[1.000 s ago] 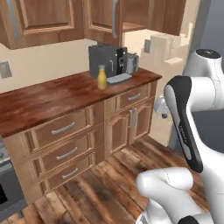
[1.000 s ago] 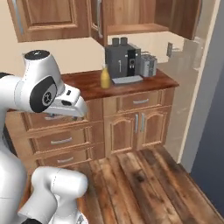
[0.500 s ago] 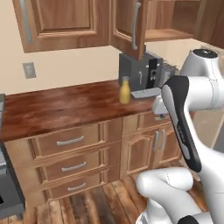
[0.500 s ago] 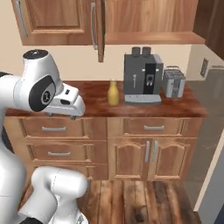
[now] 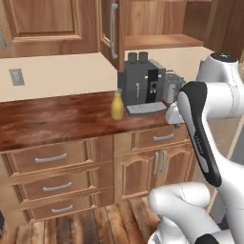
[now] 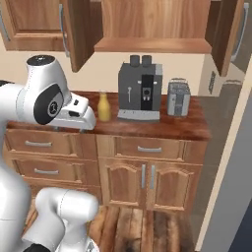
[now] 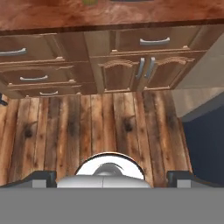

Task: There is a tray on the dining counter. Grab the cup, mug, and pitcher and place them on the tray. The pitcher may be placed next to the tray if it cannot fit the tray.

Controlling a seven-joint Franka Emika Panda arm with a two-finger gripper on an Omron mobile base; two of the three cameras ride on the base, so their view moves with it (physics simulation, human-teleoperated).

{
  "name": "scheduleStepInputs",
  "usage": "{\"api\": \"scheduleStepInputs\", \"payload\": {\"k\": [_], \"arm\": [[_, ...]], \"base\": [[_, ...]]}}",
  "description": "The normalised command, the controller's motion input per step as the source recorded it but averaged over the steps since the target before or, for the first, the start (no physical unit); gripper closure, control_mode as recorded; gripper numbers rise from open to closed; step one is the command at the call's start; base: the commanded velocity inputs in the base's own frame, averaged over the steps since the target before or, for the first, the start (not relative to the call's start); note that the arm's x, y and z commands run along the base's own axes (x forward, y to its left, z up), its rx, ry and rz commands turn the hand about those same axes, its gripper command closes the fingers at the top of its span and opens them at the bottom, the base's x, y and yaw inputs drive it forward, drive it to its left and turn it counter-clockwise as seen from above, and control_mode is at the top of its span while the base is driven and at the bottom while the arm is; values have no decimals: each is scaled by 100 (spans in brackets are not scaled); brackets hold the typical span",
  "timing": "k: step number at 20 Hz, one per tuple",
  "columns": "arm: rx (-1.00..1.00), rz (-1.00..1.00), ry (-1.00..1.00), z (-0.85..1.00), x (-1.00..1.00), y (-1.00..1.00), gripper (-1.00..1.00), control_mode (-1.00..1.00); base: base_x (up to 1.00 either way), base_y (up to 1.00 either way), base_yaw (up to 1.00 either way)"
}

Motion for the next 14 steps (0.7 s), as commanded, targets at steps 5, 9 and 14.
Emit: {"api": "scheduleStepInputs", "payload": {"k": [5,9,14], "arm": [[0,0,0,0,0,0,-100,100],[0,0,0,0,0,0,-100,100],[0,0,0,0,0,0,-100,100]], "base": [[85,-47,12],[93,-39,12],[82,-19,11]]}}
